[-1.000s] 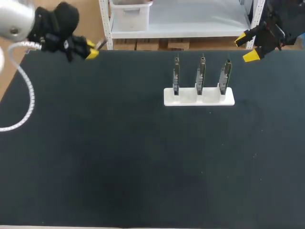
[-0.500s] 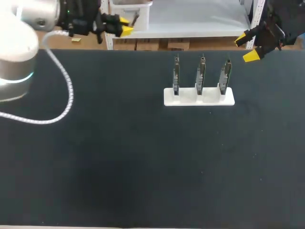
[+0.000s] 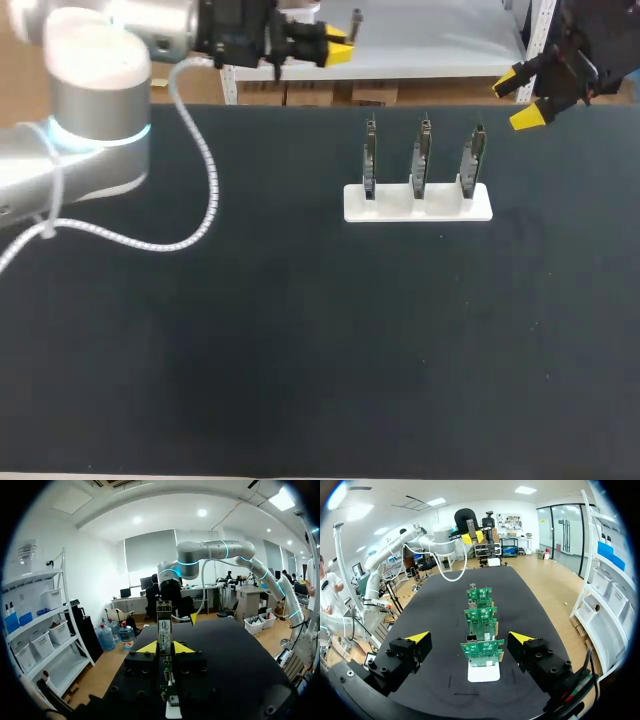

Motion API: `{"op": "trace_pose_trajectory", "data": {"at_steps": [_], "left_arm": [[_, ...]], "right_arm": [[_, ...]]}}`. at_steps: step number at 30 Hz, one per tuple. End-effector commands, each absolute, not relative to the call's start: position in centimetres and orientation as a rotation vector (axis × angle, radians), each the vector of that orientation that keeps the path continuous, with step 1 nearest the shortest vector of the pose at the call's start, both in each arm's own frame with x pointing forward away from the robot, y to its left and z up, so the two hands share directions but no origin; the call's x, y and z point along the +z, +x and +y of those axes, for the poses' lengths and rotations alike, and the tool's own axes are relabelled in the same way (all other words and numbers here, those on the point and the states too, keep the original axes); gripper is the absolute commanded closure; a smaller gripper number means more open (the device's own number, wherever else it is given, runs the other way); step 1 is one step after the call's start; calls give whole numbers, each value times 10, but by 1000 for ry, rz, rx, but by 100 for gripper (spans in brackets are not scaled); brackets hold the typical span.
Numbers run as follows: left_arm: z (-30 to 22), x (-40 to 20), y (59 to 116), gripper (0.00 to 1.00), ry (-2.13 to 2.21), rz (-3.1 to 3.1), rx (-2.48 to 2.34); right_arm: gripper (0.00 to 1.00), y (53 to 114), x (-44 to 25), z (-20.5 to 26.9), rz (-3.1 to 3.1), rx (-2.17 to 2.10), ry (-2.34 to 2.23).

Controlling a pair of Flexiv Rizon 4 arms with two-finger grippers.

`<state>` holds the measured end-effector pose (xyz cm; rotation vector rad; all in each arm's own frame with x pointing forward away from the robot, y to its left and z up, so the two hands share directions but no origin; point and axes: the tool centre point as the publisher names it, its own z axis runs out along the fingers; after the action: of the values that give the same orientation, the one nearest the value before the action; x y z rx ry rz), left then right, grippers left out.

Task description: Pick up the optical module with the left hand, and insert it into the network port with the right hand.

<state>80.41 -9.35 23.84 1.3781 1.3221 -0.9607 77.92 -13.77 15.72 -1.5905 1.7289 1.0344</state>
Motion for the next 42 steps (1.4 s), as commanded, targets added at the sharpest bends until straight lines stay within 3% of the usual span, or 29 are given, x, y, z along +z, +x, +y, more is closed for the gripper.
{"op": "trace_pose_trajectory", "data": {"at_steps": [1,42], "left_arm": [[-133,228,813,100,1393,1279,-1025],[-224,203,795,100,1254,1221,-1196]], "right_arm": [[0,779,157,-137,1729,1033,-1591],[0,779,157,-137,1729,1033,-1591]]}}
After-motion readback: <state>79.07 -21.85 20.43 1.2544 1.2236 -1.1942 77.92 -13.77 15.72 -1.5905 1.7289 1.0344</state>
